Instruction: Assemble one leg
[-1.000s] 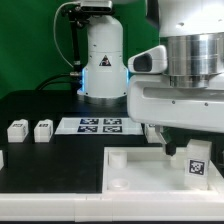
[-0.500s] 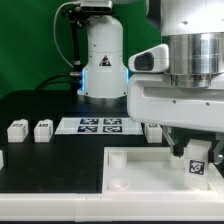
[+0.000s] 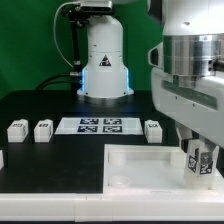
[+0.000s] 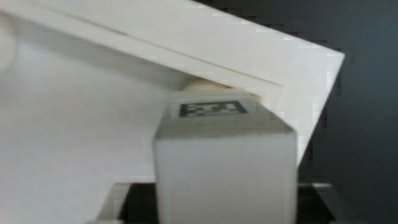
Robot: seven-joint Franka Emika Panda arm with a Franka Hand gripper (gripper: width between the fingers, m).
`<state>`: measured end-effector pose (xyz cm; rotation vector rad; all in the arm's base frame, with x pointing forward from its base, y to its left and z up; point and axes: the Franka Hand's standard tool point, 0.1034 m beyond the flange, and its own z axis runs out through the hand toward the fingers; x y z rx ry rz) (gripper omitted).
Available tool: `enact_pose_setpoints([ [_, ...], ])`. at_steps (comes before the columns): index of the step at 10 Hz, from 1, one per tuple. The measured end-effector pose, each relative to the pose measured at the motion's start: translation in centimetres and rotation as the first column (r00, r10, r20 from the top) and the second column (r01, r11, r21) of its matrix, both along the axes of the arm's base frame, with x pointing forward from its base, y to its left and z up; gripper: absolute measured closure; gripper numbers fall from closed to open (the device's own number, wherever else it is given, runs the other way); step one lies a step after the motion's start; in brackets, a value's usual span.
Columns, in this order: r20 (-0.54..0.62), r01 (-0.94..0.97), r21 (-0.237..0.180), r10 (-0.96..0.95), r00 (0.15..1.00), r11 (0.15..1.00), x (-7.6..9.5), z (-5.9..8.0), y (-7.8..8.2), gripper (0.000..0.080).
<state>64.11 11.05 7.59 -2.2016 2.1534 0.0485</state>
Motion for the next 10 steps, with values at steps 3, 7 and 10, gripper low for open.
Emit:
enact_pose_setpoints([
  [3,-0.056,0.42,0.041,-0.418,0.907,0.906,-0.17,-0.07,-0.56,0.0502],
  [7,-0.053,0.412,0.029,-0.411,0.91,0.911,-0.34,-0.14,-0.66,0.0396],
  [10,-0.053,0.399,0.03,-0.397,0.916,0.916,-0.38,-0.2,-0.56,0.0184],
])
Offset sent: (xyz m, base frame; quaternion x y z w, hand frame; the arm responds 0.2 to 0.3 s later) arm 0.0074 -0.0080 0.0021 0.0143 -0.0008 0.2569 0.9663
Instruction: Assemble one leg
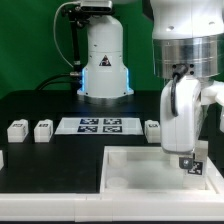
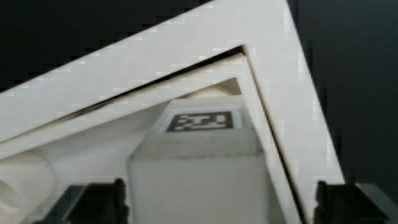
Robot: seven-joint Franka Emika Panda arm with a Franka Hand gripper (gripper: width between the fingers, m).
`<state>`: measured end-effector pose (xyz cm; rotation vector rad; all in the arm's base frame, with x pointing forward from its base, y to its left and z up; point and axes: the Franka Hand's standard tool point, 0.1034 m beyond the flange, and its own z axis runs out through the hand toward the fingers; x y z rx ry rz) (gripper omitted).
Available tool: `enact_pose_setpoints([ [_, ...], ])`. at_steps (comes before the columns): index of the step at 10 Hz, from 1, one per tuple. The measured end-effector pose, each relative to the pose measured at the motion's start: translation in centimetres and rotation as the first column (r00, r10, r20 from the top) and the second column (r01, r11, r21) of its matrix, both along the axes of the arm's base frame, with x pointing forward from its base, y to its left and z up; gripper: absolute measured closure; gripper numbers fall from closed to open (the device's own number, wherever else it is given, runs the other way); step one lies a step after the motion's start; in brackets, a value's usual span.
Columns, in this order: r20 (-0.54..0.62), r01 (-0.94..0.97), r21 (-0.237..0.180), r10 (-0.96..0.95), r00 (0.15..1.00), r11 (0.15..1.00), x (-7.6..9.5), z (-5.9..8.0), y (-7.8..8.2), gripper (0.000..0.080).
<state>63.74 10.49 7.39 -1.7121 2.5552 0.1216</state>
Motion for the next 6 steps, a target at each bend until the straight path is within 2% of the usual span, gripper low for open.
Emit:
enact_pose_setpoints([
  [1,0.004,-0.01,0.005,0.01,1.0,1.0,-0.2,0.4,0.1,0.0184],
  [3,0.02,-0.025,0.019,0.025,0.999,0.999,-0.6,2.3,-0.3,0.0152],
  [4,0.02,-0.035,0.019,0.035,0.999,0.999,-0.6,2.4,-0.7,0.0152],
  [6,0.017,-0.039,0.018,0.039,0.999,0.999,-0.7,2.1,-0.6,0.0151],
])
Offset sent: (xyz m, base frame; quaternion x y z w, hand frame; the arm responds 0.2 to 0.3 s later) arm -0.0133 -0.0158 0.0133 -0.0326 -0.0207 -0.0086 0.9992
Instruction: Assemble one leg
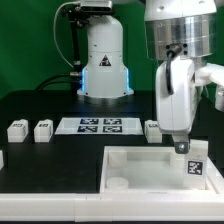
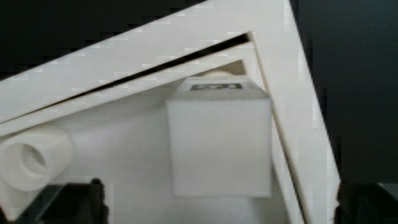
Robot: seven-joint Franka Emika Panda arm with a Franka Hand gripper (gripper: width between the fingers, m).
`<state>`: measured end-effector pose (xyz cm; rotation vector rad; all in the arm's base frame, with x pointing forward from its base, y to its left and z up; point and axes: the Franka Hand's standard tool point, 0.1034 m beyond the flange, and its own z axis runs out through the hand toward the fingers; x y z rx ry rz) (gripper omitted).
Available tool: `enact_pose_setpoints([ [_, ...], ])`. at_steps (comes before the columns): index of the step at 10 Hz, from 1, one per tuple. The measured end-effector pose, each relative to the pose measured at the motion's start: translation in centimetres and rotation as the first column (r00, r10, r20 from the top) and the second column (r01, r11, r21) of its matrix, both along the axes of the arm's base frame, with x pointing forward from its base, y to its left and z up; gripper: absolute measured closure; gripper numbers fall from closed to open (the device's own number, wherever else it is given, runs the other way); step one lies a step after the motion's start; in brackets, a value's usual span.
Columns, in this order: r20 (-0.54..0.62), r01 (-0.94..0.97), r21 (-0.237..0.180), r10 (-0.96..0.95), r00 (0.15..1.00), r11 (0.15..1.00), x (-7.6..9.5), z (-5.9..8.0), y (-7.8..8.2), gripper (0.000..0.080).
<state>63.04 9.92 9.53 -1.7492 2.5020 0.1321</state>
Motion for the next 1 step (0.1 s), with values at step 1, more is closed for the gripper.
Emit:
enact_pose_setpoints([
  [1,0.0,0.0,0.0,0.0,1.0,1.0,0.0,-0.02,-0.01,0.0151],
])
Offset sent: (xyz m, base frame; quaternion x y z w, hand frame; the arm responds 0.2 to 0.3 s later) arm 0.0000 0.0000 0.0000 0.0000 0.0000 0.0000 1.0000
